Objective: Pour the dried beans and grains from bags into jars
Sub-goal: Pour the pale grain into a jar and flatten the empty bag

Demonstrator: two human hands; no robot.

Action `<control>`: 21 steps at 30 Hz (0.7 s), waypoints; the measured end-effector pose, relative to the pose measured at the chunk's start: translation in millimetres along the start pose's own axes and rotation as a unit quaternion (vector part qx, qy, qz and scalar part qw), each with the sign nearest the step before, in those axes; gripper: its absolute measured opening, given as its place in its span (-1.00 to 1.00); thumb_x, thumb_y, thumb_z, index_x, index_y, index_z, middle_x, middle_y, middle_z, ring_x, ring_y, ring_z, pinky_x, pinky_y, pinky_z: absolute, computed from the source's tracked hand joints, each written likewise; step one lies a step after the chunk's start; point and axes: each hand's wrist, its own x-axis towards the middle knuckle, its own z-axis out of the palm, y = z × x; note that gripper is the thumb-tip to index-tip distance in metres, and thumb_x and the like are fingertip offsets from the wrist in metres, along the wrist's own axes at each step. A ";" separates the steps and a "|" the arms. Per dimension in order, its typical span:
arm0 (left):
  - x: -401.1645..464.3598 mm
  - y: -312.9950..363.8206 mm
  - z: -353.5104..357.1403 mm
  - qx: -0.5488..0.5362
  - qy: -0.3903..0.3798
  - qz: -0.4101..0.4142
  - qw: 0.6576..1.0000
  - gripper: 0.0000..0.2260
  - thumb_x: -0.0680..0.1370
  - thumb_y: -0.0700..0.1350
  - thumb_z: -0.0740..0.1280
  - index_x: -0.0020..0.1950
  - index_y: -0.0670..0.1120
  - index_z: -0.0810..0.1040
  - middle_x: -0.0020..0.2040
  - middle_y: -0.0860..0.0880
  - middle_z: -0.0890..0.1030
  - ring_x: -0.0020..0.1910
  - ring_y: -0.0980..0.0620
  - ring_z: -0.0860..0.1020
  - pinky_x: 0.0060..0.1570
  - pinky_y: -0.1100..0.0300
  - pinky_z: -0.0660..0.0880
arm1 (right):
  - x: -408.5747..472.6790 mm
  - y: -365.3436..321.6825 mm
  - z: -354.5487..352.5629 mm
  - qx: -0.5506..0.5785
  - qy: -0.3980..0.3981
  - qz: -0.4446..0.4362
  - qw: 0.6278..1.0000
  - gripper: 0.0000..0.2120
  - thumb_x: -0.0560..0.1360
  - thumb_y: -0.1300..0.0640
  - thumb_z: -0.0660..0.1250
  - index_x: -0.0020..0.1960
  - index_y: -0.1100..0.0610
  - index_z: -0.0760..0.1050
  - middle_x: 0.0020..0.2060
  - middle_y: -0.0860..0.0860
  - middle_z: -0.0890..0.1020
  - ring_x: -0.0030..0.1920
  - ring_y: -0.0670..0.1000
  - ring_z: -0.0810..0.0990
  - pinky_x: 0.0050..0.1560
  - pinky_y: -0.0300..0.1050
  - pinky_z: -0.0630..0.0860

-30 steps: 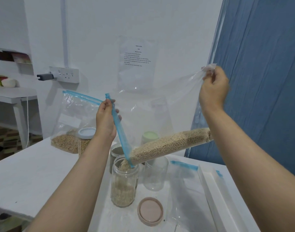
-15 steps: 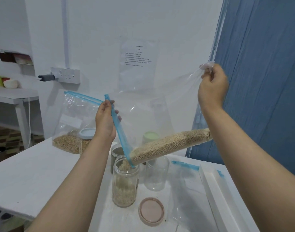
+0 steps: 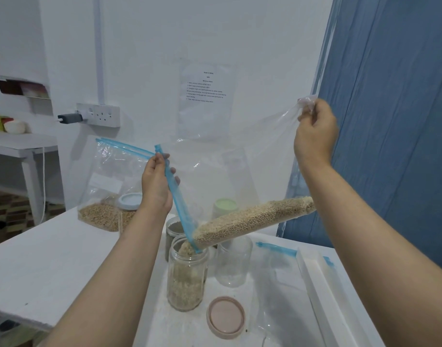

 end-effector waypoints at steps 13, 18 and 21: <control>2.7 -3.1 -1.8 -0.001 -0.005 -0.007 1.000 -0.79 0.68 0.00 0.18 -0.08 0.00 0.53 -0.14 0.10 0.47 -0.31 0.13 0.42 -0.28 0.22 0.40 | -0.9 -3.0 -0.6 -0.012 0.003 0.008 1.000 -0.84 0.68 0.11 0.15 -0.05 0.09 0.44 -0.27 -0.16 0.47 -0.26 -0.20 0.39 -0.26 -0.40 0.34; 3.5 -3.2 -1.0 0.000 -0.006 -0.008 1.000 -0.79 0.68 0.00 0.18 -0.07 0.00 0.53 -0.12 0.09 0.47 -0.31 0.13 0.42 -0.28 0.22 0.41 | -1.1 -4.1 -0.4 -0.015 0.003 0.011 1.000 -0.83 0.68 0.12 0.16 -0.07 0.09 0.42 -0.30 -0.17 0.43 -0.29 -0.21 0.36 -0.28 -0.40 0.32; 4.0 -3.2 -1.5 0.001 -0.006 -0.007 1.000 -0.79 0.68 0.01 0.18 -0.07 0.00 0.53 -0.12 0.09 0.46 -0.31 0.13 0.42 -0.28 0.23 0.41 | -1.7 -4.7 -0.6 -0.013 0.003 0.011 1.000 -0.84 0.67 0.12 0.16 -0.07 0.07 0.42 -0.30 -0.18 0.44 -0.30 -0.22 0.36 -0.27 -0.40 0.32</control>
